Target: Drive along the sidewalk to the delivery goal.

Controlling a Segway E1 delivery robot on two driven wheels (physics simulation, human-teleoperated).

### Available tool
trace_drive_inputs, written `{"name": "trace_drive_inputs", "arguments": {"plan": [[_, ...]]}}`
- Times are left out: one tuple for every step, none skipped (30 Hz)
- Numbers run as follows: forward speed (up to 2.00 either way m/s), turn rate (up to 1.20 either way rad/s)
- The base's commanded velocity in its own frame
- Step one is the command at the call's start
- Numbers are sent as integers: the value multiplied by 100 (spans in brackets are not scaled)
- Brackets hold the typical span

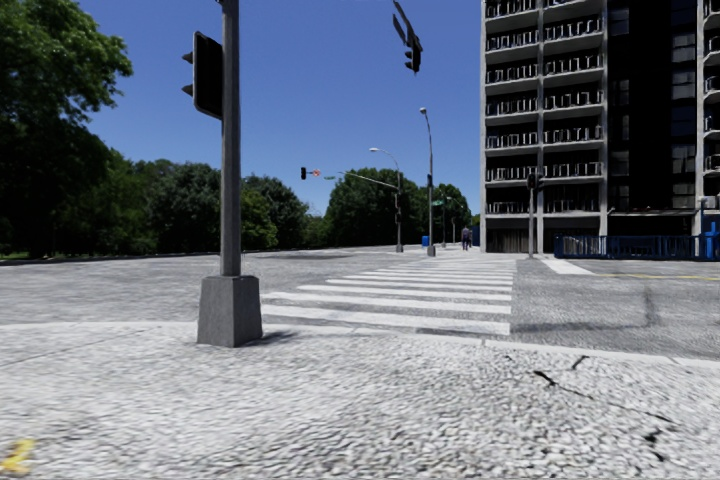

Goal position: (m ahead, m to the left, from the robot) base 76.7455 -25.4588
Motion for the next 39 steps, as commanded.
{"name": "trace_drive_inputs", "arguments": {"plan": [[130,0],[130,0],[130,0],[130,0],[130,0],[130,0],[130,0],[129,0],[129,0],[129,0],[129,0],[129,0],[129,0],[129,0],[129,0],[129,0],[129,19],[129,19],[128,38],[128,48],[128,51],[128,52],[128,52],[128,33],[126,8],[126,0],[124,0],[123,0],[122,0],[122,0],[122,0],[122,0],[122,0],[122,0],[122,0],[122,0],[121,0],[121,0],[121,0]]}}
